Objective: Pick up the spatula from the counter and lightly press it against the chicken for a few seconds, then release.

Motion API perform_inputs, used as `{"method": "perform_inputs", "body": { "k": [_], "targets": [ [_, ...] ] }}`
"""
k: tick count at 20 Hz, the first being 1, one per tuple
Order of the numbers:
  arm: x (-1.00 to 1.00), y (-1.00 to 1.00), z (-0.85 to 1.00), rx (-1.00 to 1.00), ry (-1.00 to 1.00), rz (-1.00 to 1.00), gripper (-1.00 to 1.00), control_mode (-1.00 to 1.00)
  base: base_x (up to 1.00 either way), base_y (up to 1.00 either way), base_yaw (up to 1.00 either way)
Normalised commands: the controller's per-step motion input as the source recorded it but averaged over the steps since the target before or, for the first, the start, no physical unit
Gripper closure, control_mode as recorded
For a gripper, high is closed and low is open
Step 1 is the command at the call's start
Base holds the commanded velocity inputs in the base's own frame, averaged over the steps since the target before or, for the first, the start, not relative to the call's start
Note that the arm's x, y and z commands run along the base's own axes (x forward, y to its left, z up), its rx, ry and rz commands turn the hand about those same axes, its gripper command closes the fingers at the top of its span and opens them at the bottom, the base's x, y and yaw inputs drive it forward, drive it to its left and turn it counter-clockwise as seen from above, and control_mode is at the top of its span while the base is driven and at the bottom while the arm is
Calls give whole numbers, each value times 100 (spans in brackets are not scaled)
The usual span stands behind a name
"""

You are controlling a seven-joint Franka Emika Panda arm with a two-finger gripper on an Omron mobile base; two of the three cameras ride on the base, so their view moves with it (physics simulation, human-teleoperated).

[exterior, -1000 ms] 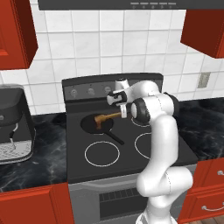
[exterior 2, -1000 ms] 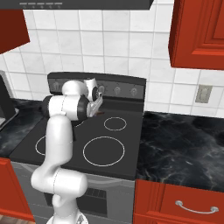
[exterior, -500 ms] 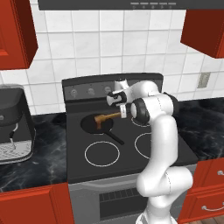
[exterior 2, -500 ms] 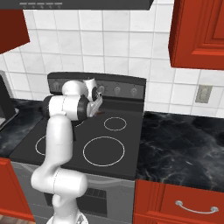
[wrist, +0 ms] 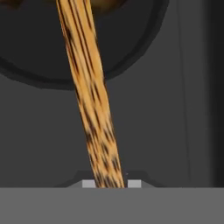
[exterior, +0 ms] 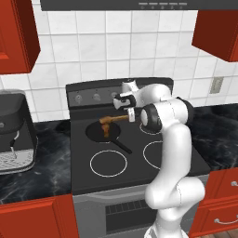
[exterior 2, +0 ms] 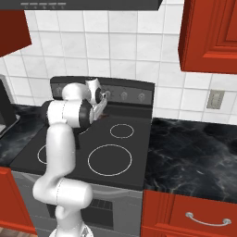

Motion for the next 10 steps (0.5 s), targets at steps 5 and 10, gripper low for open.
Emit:
{"method": "perform_inputs", "body": {
  "k": [5,10],
  "targets": [
    [-26,0,64,0,-11,4,100,-100,0,0,0],
    [-58,1,34,0,-25,3,100,-100,0,0,0]
  ]
}}
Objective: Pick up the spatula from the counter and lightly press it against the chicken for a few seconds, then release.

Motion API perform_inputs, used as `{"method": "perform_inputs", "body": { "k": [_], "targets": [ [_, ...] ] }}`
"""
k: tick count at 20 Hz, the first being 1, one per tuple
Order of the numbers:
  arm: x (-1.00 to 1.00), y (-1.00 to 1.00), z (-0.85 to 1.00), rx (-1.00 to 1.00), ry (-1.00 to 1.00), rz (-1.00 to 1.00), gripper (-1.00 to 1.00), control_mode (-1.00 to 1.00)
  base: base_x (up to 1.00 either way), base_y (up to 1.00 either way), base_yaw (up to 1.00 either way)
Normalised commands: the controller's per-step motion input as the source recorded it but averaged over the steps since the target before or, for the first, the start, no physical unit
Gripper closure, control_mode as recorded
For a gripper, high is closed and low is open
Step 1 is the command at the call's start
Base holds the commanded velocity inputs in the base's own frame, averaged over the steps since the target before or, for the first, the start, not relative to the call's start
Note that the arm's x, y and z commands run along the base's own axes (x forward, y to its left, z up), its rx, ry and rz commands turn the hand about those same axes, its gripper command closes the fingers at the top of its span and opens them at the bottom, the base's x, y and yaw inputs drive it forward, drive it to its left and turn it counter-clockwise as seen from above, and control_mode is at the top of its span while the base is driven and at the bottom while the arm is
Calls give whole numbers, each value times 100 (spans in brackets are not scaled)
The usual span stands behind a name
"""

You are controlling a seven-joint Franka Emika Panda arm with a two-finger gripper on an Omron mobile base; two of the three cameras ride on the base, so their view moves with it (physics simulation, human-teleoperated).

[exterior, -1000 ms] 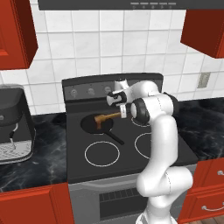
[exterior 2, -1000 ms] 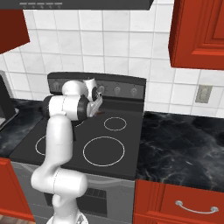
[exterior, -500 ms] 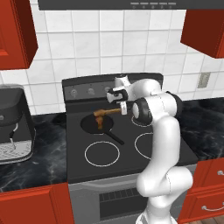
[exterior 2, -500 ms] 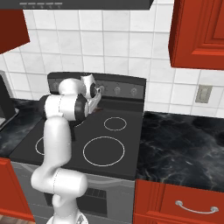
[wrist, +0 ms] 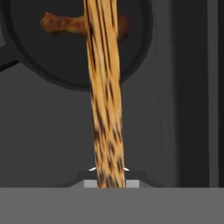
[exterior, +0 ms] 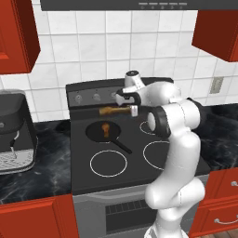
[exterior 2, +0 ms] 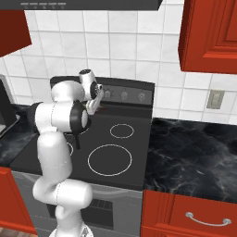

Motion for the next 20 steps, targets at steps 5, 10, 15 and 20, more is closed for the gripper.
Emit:
{"method": "perform_inputs", "body": {
  "k": [5,10,15,20],
  "targets": [
    [-67,-1,22,3,-28,-4,100,-100,0,0,0],
    [-45,-15,30,17,-9,-21,100,-100,0,0,0],
    [-24,-15,52,18,-1,-27,100,-100,0,0,0],
    [-22,-9,51,17,3,-30,100,-100,0,0,0]
  ]
}}
